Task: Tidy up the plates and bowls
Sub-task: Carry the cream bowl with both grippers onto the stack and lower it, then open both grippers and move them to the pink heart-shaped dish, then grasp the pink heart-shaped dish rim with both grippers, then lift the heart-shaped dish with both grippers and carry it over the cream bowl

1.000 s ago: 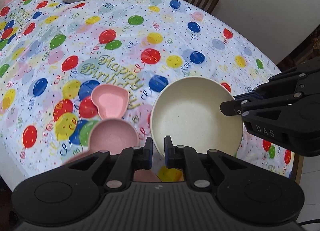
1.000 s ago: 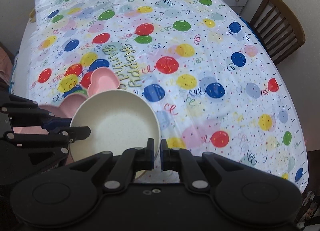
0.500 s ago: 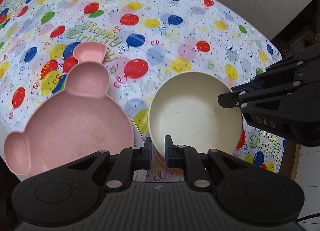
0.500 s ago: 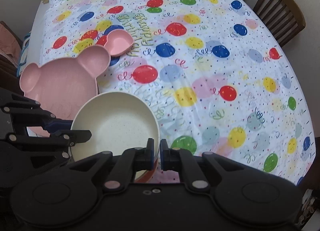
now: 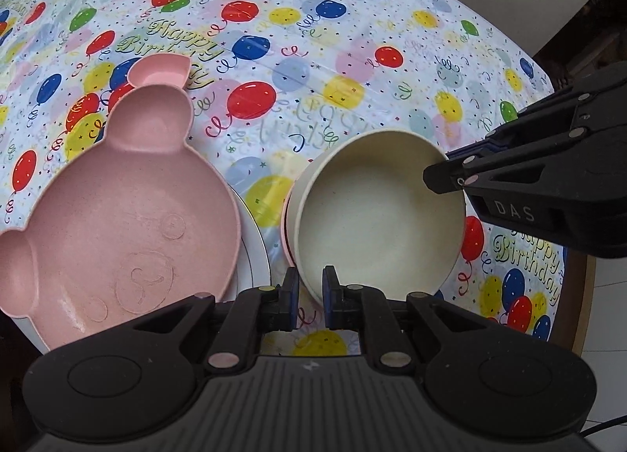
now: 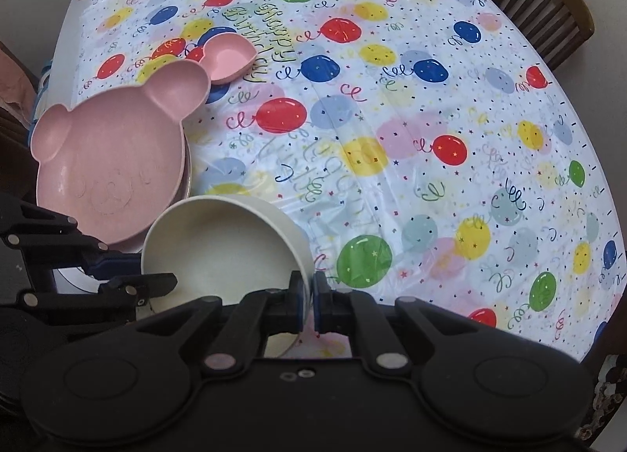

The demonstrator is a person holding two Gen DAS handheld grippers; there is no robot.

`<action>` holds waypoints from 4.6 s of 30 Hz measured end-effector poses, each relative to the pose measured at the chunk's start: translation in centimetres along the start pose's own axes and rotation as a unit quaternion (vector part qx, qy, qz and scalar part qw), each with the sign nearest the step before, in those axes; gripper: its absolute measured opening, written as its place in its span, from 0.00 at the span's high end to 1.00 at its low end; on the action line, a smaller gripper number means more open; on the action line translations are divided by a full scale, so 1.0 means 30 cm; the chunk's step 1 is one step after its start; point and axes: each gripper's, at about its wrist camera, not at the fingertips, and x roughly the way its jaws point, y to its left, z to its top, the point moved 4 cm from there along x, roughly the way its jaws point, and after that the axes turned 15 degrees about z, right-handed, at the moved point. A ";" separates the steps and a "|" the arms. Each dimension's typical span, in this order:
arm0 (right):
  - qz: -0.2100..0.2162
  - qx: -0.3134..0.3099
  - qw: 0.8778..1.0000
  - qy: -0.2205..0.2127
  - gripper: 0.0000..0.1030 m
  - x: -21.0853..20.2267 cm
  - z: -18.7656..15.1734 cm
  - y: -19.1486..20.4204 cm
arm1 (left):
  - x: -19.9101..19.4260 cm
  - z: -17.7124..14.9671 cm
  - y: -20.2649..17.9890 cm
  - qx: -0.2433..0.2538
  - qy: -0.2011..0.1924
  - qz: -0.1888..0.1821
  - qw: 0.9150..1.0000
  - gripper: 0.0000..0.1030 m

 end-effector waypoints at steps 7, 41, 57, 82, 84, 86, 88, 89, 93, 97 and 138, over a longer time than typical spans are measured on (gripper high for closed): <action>0.002 -0.002 1.000 -0.002 0.86 -0.002 0.008 0.011 | -0.020 0.019 0.016 -0.005 -0.012 0.000 1.000 0.89; 0.005 -0.024 0.995 -0.101 0.54 -0.161 0.245 0.149 | -0.172 0.201 0.351 -0.048 -0.109 -0.015 0.993 0.88; 0.022 0.050 0.991 -0.119 0.16 0.000 0.496 0.119 | -0.003 0.365 0.622 -0.079 -0.109 0.004 0.991 0.31; 0.022 0.200 0.978 -0.059 0.47 0.378 0.657 -0.024 | 0.367 0.497 0.613 -0.030 -0.050 -0.021 0.998 0.31; 0.027 0.202 0.977 -0.055 0.54 0.389 0.660 -0.022 | 0.373 0.494 0.605 -0.029 -0.050 -0.028 0.998 0.32; 0.034 0.203 0.977 -0.053 0.62 0.396 0.662 -0.018 | 0.380 0.488 0.599 -0.030 -0.050 -0.032 0.998 0.36; 0.039 0.201 0.978 -0.049 0.66 0.400 0.663 -0.012 | 0.385 0.488 0.595 -0.030 -0.049 -0.036 0.998 0.43; 0.042 0.201 0.978 -0.048 0.69 0.401 0.665 -0.009 | 0.386 0.488 0.594 -0.031 -0.049 -0.038 0.998 0.47; 0.049 0.198 0.978 -0.044 0.74 0.403 0.664 -0.003 | 0.386 0.495 0.597 -0.038 -0.052 -0.047 0.997 0.58; 0.051 0.199 0.978 -0.041 0.78 0.405 0.659 -0.004 | 0.386 0.507 0.590 -0.033 -0.054 -0.047 0.997 0.59; 0.028 0.124 0.987 -0.094 0.99 0.143 0.583 0.075 | 0.133 0.481 0.501 -0.047 -0.085 -0.079 0.992 0.92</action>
